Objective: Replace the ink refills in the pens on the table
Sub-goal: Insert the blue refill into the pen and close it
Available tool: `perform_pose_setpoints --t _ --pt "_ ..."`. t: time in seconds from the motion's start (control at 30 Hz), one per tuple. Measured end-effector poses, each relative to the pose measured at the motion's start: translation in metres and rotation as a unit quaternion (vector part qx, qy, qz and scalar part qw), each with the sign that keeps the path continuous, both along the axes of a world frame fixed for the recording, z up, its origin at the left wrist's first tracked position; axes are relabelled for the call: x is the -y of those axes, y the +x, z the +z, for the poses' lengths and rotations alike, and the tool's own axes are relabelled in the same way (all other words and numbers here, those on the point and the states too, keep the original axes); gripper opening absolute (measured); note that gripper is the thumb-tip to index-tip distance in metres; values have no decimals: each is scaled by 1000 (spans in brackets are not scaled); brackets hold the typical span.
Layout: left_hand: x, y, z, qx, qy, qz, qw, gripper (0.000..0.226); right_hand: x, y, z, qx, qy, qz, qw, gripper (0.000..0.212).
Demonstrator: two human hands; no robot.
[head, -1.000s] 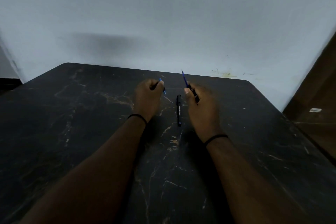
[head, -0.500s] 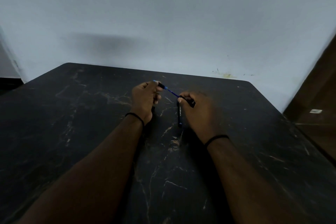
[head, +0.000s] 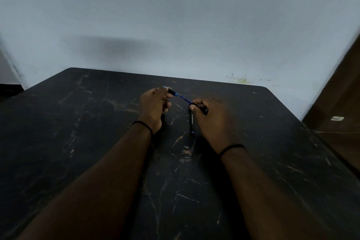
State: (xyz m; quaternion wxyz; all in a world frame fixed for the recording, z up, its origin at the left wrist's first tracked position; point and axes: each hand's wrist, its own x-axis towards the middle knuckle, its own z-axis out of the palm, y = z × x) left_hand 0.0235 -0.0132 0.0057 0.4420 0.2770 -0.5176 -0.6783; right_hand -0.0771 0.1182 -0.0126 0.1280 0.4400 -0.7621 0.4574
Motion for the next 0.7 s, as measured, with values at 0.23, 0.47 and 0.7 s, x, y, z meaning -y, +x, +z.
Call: perform_pose_setpoints --t 0.23,0.47,0.7 --pt "-3 1 3 -4 3 -1 1000 24 1 1 0 -6 -9 2 1000 10" --pt "-1 0 1 4 0 -1 1000 23 -1 3 1 0 3 2 1000 9" --pt "-3 -1 0 33 -40 -19 998 18 0 3 -1 -24 -2 -8 1000 10"
